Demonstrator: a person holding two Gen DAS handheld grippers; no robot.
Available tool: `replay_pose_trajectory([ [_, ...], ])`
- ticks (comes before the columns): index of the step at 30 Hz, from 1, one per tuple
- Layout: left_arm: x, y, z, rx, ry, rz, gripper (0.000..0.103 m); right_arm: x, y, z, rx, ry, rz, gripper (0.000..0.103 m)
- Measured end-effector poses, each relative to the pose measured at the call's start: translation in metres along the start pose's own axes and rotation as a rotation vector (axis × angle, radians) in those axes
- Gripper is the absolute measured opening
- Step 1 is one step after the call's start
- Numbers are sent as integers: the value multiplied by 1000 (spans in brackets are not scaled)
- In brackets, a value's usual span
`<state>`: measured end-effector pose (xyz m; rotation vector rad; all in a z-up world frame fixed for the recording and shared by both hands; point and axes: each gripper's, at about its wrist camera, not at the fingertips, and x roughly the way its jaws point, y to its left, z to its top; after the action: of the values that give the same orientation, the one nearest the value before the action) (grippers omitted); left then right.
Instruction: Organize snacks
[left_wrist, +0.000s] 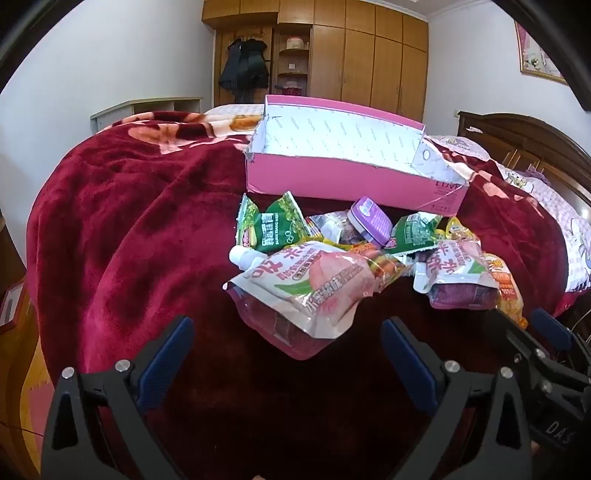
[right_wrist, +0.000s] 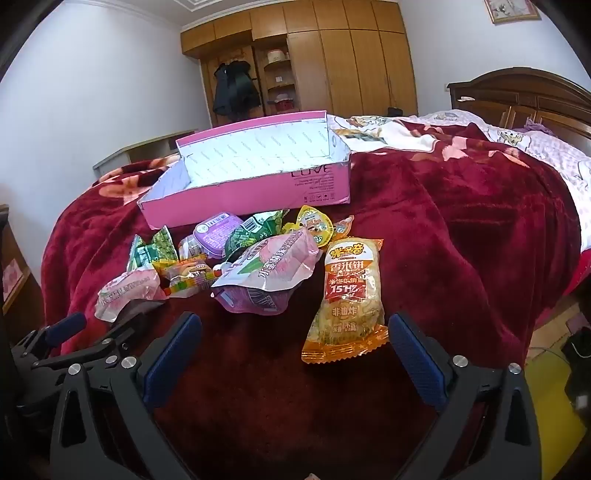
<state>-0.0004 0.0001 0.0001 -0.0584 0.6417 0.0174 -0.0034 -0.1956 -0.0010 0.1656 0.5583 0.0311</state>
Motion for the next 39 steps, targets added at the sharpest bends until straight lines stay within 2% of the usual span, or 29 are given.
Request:
replay_pose_trajectory([
  [39, 2, 3, -1, -17, 21, -23, 103, 5, -5, -2, 22, 36, -10, 103],
])
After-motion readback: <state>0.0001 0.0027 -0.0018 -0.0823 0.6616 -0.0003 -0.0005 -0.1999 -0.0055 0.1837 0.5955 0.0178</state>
